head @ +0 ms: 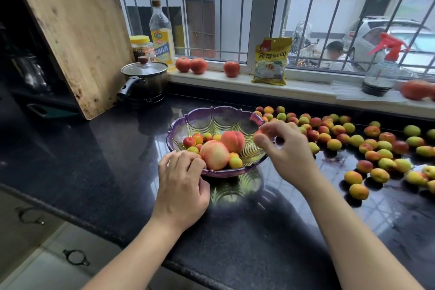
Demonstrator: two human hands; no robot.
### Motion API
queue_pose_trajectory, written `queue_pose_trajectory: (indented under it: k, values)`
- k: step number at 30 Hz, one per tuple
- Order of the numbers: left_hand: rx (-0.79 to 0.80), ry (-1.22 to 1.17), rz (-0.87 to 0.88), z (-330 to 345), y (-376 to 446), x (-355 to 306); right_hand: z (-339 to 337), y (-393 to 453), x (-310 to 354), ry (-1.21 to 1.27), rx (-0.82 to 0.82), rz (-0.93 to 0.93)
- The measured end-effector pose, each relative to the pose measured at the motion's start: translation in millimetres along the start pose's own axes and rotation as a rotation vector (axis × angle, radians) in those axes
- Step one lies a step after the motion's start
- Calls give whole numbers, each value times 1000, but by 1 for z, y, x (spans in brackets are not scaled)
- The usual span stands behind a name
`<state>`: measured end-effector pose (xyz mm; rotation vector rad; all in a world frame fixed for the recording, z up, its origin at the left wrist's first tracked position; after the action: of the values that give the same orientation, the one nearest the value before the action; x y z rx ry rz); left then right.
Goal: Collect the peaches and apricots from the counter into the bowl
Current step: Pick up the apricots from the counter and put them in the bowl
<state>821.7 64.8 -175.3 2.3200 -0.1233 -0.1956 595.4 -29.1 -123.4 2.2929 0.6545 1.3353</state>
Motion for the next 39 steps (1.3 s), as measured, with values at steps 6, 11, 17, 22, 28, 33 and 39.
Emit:
queue_pose_trajectory:
  k: [6,11,17,22,28,33,39]
  values:
    - [15,25,-23,-2,0,-1,16,-6,-10,-56,81,68]
    - [23,70,-57,-1,1,4,9,-6,-26,76,-277,122]
    - [238,209,-175,9,24,36,17,-7,-51,133,-220,270]
    - [281,81,-378,21,45,65,24,-8,-53,134,-96,278]
    - [132,33,-281,30,35,57,27,3,-62,13,119,373]
    - [145,58,-238,29,35,51,18,52,-79,-479,52,517]
    - [148,63,-233,31,36,52,32,58,-94,-671,-83,481]
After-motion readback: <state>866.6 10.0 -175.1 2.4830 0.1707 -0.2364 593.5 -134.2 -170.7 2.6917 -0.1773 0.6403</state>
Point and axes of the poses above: each hand's wrist, its own y-axis towards the middle knuckle, its own z-axis out of the palm, x = y × z, the point moved 3 cm from there along y, towards the middle knuckle, and after that the axes turned 8 degrees about y, right-handed, at the moved point
